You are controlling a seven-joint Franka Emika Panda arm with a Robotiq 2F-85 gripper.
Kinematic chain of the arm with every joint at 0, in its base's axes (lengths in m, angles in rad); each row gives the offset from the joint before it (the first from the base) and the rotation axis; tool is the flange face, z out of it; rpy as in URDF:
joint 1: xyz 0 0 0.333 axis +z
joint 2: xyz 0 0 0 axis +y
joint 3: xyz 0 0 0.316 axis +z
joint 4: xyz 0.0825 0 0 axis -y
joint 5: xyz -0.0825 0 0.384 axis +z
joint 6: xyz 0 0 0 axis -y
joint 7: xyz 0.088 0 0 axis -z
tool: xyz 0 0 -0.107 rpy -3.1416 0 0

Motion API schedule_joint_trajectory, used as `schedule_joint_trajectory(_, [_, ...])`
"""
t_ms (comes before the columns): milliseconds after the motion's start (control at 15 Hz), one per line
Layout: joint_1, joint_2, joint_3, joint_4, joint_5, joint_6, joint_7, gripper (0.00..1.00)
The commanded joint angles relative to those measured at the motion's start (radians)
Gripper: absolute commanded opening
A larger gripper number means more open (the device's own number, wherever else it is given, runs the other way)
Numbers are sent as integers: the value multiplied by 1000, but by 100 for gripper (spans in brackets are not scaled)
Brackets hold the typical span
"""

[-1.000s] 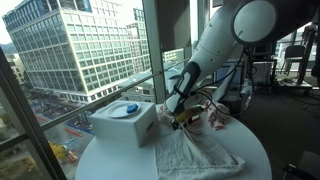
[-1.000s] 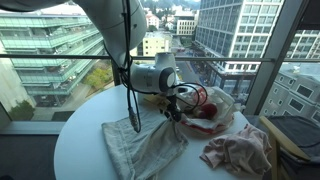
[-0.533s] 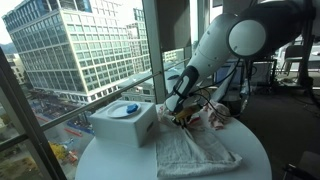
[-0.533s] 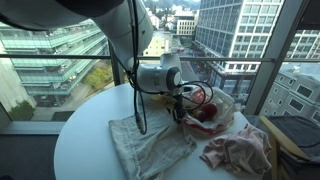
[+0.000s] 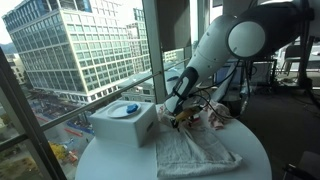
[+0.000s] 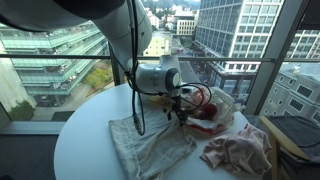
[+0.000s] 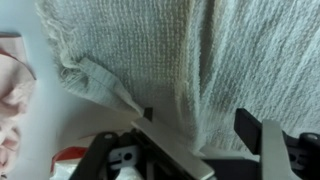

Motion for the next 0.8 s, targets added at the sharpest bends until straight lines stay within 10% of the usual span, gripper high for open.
schedule_joint_trajectory(0, [16, -174, 37, -225, -13, 27, -23, 100])
schedule_joint_trajectory(733, [-24, -518, 295, -736, -6, 107, -406, 100])
